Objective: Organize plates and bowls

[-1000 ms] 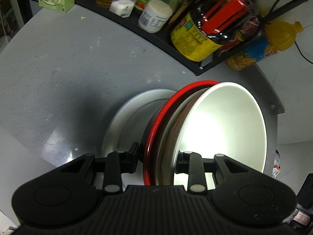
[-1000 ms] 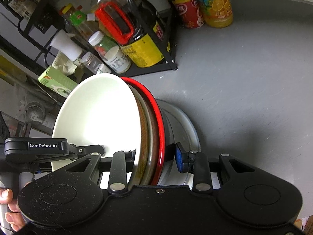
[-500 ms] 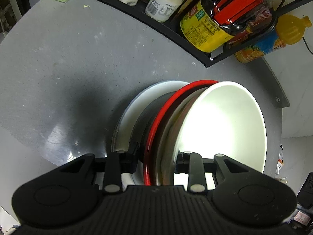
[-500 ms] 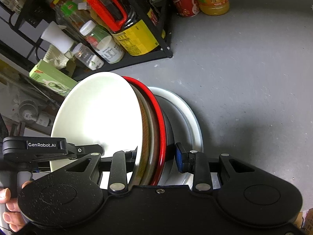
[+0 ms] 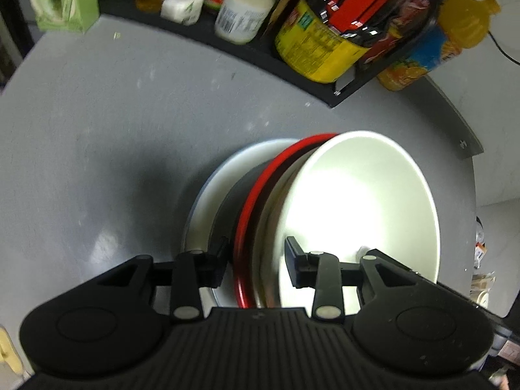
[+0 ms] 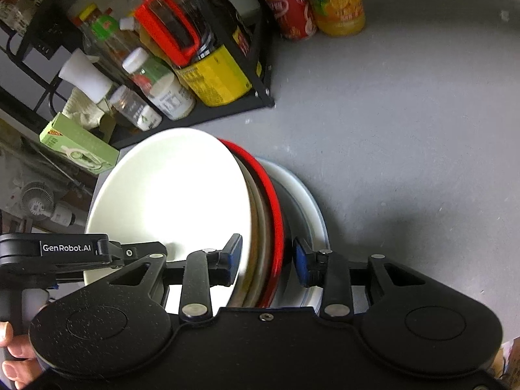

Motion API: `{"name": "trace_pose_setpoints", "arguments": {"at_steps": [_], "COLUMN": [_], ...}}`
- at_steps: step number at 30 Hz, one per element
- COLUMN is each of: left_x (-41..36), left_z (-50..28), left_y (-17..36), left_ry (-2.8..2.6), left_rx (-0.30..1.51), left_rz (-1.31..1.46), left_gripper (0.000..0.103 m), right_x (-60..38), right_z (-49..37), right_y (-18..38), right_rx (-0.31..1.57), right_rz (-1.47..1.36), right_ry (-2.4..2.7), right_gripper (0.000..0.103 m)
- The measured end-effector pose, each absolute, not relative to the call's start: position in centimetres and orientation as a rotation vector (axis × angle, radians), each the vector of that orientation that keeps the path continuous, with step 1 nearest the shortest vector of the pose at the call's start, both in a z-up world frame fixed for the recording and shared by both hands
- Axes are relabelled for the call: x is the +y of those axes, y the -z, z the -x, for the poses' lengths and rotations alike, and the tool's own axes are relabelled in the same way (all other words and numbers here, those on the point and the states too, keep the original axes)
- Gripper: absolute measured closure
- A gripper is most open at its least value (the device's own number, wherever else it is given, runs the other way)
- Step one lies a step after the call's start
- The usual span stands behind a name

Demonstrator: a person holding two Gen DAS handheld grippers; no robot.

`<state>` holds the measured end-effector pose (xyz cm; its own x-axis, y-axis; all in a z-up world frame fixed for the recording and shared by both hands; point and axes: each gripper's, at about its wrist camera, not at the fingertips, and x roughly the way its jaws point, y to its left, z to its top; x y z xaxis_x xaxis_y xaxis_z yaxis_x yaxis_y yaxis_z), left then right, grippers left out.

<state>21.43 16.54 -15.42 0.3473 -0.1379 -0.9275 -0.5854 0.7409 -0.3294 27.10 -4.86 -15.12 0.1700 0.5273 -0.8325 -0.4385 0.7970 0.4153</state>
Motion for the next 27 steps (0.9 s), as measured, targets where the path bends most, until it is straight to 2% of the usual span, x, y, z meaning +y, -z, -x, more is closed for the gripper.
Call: {"name": "trace_pose_setpoints", "arguments": {"at_steps": [3,4,6,8,10,12,15,22,27], "left_x": [16.5,16.5,16.3,16.2,16.0,15.7,15.3,13.6,11.8], "left_z": [-21.5,-21.5,-21.4,-21.4,-21.3,-21.4,-21.4,-20.0,-18.0], "left_y": [14.3,13.9,13.0,12.1,11.3,10.8,9.9,8.1,7.3], "left_ry": [-0.32,-0.322,-0.328,-0.331,-0.324,-0.312,-0.307,-0.307,-0.302], "left_rx": [1.192,1.182,1.167,1.15,1.124,1.113,1.105,1.062,1.045], "left_rz": [0.677,0.651,0.592,0.547,0.497,0.461,0.439,0.397,0.365], "left_gripper": [0.057,0.052,0.04,0.028,0.024,0.021,0.02,0.016,0.014], "right_x": [-5.0,-5.1,-5.5,-5.9,-6.4,-6.9,-7.9,-10.7,-13.8], "right_z": [-26.8,-26.6,-26.1,-25.6,-25.1,-24.7,-24.0,-22.7,-21.1], "right_y": [14.1,13.6,12.8,11.9,11.1,10.3,9.2,7.8,6.7], "right_rx": [1.178,1.16,1.127,1.089,1.056,1.031,0.977,0.918,0.887], "right_rz": [-0.091,-0.085,-0.084,-0.082,-0.077,-0.074,-0.052,-0.061,-0.1], "right_ry": [-0.67,-0.664,-0.65,-0.635,-0.62,-0.608,-0.597,-0.553,-0.561], "right_gripper": [0.055,0.053,0.043,0.038,0.035,0.024,0.015,0.013,0.004]}}
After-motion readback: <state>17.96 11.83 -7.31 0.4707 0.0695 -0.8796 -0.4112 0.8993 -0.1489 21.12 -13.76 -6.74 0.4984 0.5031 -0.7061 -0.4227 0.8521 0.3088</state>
